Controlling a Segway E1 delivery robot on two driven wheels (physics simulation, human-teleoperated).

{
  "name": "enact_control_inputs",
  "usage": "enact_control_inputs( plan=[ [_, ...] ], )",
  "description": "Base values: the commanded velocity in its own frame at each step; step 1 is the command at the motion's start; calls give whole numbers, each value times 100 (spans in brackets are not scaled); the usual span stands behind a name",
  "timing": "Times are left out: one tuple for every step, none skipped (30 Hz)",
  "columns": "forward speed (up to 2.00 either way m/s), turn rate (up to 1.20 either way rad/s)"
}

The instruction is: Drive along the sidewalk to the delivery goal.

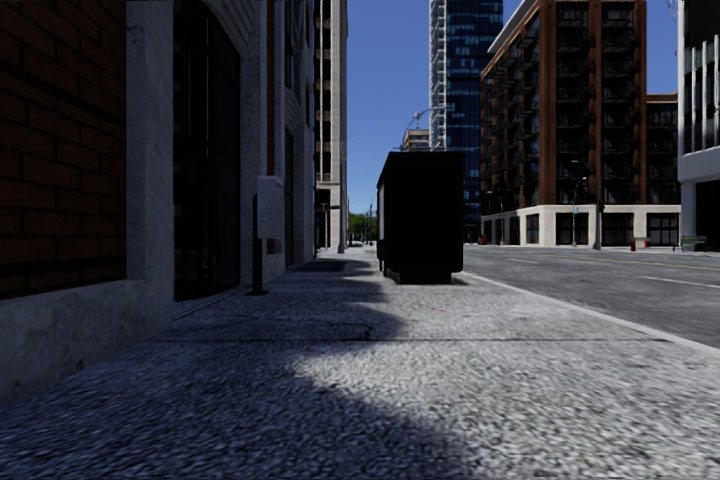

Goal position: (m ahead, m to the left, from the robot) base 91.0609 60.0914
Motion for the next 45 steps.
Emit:
enact_control_inputs(
  plan=[
    [200, 0],
    [200, 0],
    [200, 0],
    [200, 0],
    [200, 0],
    [200, 0],
    [200, 0],
    [200, 0],
    [200, 0],
    [200, 0],
    [200, 0],
    [200, 0],
    [200, 0],
    [200, 0],
    [200, 0],
    [200, 0],
    [200, 0],
    [200, 0],
    [200, 0],
    [200, 0],
    [200, 0],
    [200, 0],
    [200, 0],
    [200, 0],
    [200, 0],
    [200, 0],
    [200, 0],
    [200, 0],
    [200, 0],
    [200, 0],
    [200, 0],
    [200, 0],
    [200, 0],
    [200, 0],
    [200, 0],
    [200, 0],
    [200, 0],
    [200, 0],
    [200, 0],
    [200, 0],
    [200, 0],
    [200, 0],
    [200, 0],
    [200, 0],
    [200, 0]
  ],
)
